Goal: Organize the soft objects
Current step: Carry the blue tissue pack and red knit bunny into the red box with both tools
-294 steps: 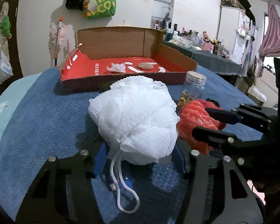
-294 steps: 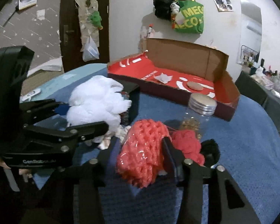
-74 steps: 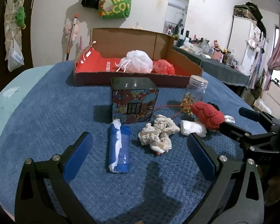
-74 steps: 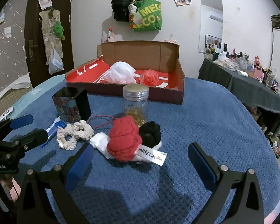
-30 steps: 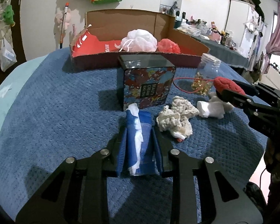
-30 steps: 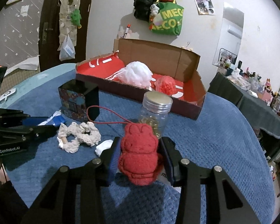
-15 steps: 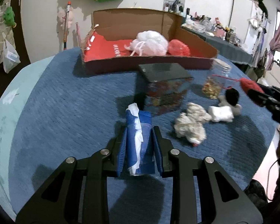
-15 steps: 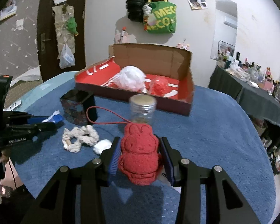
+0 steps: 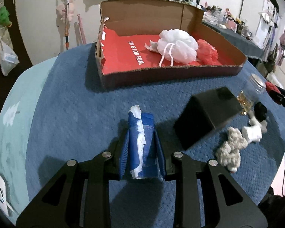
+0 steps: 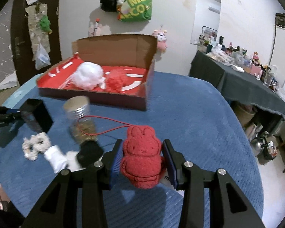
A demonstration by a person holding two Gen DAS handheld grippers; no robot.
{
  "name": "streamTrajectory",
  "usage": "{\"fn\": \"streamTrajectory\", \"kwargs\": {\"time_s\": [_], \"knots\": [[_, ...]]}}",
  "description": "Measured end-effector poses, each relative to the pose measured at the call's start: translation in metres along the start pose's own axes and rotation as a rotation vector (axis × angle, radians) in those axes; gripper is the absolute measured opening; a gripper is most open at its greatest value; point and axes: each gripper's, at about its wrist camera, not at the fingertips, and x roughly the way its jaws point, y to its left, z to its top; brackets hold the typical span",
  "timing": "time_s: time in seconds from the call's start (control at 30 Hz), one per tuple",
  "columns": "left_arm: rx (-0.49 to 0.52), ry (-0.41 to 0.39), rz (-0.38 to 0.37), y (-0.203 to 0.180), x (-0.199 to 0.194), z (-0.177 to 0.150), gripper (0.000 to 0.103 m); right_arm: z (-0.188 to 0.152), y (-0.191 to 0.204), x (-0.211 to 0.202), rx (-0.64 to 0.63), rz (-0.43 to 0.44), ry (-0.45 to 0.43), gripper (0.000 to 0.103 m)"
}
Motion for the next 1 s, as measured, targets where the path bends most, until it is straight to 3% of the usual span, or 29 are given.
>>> {"fn": "streamTrajectory", "kwargs": {"time_s": [0.23,0.5,0.8,1.0], "knots": [[0.04,0.019,-0.041,0.005,0.009,0.028,0.025,0.02,-0.008,0.024,-0.022,-0.016,0.021,0.045],[0.058,-0.003,-0.125,0.002,0.005,0.053,0.025,0.045,0.002,0.028,-0.033,0.072,-0.012,0.045],[0.074,-0.008,-0.169,-0.008,0.016,0.082,0.025,0.078,0.018,0.035,-0.022,0.158,-0.047,0.045],[0.074,0.006,-0.162,-0.011,0.029,0.102,0.025,0.099,0.034,0.058,-0.056,0.121,0.001,0.045]]}}
